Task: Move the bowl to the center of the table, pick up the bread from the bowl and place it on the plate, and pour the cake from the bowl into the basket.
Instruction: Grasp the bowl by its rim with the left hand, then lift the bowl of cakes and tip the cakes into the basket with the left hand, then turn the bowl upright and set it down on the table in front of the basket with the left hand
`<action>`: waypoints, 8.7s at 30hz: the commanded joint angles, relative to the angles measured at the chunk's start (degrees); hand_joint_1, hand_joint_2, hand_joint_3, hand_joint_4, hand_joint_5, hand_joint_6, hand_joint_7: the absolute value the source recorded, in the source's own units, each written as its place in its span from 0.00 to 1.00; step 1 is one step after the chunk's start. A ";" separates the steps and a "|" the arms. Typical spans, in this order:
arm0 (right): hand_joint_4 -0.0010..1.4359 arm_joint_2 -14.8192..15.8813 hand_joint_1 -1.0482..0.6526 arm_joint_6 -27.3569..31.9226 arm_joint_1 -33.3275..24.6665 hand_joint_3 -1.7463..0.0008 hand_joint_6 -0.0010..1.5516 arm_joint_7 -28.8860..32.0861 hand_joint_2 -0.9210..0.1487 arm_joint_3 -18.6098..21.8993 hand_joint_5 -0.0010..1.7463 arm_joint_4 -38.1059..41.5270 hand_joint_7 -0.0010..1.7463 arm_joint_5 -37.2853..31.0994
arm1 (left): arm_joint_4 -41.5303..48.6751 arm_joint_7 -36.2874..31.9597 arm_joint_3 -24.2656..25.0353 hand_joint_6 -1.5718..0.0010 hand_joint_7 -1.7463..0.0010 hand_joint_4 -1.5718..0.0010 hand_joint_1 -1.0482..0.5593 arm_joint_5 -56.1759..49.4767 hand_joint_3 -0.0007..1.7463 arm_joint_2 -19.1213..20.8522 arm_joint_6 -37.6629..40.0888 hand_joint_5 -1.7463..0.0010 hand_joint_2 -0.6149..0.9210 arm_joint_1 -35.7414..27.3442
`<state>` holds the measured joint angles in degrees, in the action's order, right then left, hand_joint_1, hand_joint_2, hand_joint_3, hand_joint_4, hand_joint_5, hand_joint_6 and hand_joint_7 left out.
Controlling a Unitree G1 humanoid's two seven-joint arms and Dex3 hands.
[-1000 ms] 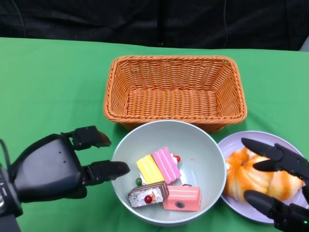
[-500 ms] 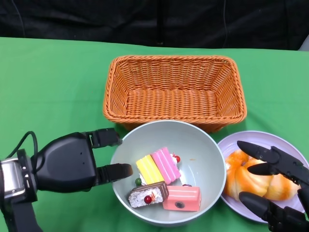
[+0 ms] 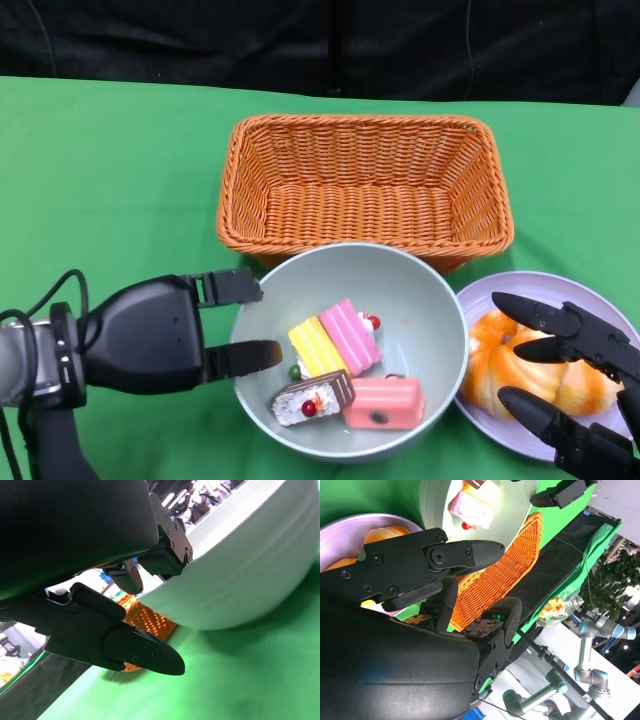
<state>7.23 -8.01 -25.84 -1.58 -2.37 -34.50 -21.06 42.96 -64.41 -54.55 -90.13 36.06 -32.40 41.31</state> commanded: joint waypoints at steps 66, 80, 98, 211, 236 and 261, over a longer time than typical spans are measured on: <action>0.36 -0.71 0.38 2.11 -0.48 0.84 0.31 0.17 0.00 -0.23 0.50 -1.61 0.25 -0.03 | 6.83 -14.25 -7.53 0.55 0.03 0.42 0.48 12.04 0.02 -5.60 -5.58 0.00 1.00 0.78; 0.37 -0.73 0.38 0.94 0.30 0.83 0.31 0.94 0.00 0.11 0.50 -0.43 0.27 -0.08 | -20.13 12.76 8.83 0.54 0.00 0.39 0.46 30.03 0.03 8.00 -17.24 0.00 0.99 -10.09; 0.42 -2.89 0.47 -11.50 1.76 0.81 0.38 6.97 0.04 2.28 0.70 6.43 0.54 3.98 | -33.75 27.39 27.90 0.54 0.00 0.38 0.46 34.25 0.09 9.39 -21.78 0.00 0.96 -22.80; 0.67 -2.97 0.56 -15.64 3.26 0.10 0.53 4.49 0.63 2.14 1.00 13.91 0.87 6.12 | -3.34 72.72 71.77 0.42 0.00 0.28 0.48 134.91 0.98 -55.44 40.42 0.00 0.59 2.16; 0.67 -2.76 0.56 -15.55 3.23 0.09 0.53 4.31 0.63 2.55 1.00 13.60 0.87 6.46 | -24.59 82.07 58.63 0.44 0.00 0.32 0.53 115.16 0.95 -45.10 35.59 0.00 0.61 -12.85; 0.67 -3.06 0.57 -15.19 3.03 0.11 0.53 4.55 0.61 2.56 1.00 12.92 0.85 6.00 | -30.65 81.89 50.06 0.47 0.00 0.34 0.55 76.47 0.99 -23.32 -17.35 0.00 0.52 -27.63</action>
<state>3.79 -23.56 -22.48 2.81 -0.23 -20.96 -15.17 11.72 19.47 -5.17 -11.82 10.91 -46.61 14.43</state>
